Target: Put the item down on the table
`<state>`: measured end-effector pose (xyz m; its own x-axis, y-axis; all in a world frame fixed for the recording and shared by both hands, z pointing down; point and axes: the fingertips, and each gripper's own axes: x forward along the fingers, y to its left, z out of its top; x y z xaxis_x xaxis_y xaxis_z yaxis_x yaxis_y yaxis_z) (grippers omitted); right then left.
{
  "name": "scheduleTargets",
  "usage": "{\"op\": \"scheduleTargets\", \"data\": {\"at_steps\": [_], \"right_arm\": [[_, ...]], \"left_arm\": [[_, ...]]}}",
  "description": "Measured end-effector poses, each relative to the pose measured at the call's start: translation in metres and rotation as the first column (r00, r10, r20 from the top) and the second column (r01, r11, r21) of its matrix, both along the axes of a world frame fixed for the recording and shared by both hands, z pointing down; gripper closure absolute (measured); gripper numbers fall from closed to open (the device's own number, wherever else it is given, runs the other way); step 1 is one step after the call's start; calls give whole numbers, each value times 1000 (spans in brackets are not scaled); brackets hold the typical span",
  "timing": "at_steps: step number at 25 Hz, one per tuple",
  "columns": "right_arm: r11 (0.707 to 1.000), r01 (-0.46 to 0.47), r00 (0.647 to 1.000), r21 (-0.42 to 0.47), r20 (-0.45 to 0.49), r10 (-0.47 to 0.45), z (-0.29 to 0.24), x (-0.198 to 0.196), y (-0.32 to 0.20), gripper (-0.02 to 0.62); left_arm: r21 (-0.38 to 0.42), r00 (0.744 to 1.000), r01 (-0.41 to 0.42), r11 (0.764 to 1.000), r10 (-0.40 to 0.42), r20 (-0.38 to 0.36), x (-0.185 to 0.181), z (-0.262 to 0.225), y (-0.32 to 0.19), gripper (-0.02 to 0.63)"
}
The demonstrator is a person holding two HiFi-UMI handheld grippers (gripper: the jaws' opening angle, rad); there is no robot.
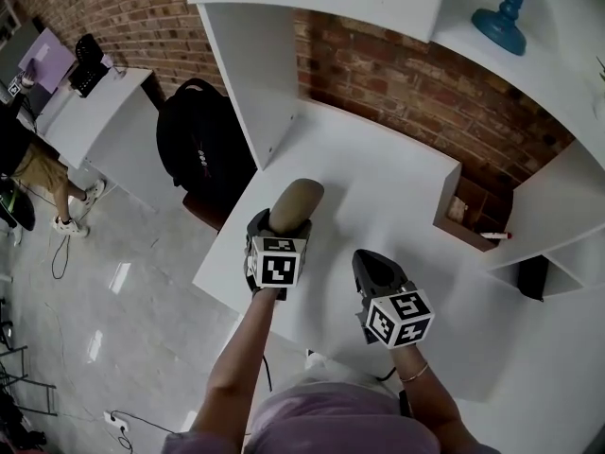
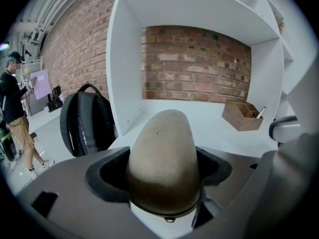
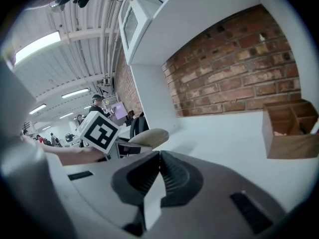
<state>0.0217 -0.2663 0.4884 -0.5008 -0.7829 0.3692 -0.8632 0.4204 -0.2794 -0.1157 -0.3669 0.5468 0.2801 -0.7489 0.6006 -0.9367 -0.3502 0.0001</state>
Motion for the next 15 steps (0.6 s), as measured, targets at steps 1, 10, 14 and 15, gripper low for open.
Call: {"op": "scheduleTargets", "data": {"at_steps": [1,10,14,15], "right_arm": [[1000,-7,1000,-3,0,7,2,3,-2,597],[997,-74,997,-20,-10,73,12,32,-12,597],[995,-92,996,-32,-9,92,16,42,-12,597],[995,-97,995,-35,-9,97,17,45,-12,598]], "left_arm": [[-3,1000,-5,1000,5,2,3,3,-5,219],[-29,995,-82,996,83,47,38,23,-41,219],[-32,992,-107,994,109,67,53,28,-61,219],[-33,991,-114,993,116,74,57,30,-66,219]]}}
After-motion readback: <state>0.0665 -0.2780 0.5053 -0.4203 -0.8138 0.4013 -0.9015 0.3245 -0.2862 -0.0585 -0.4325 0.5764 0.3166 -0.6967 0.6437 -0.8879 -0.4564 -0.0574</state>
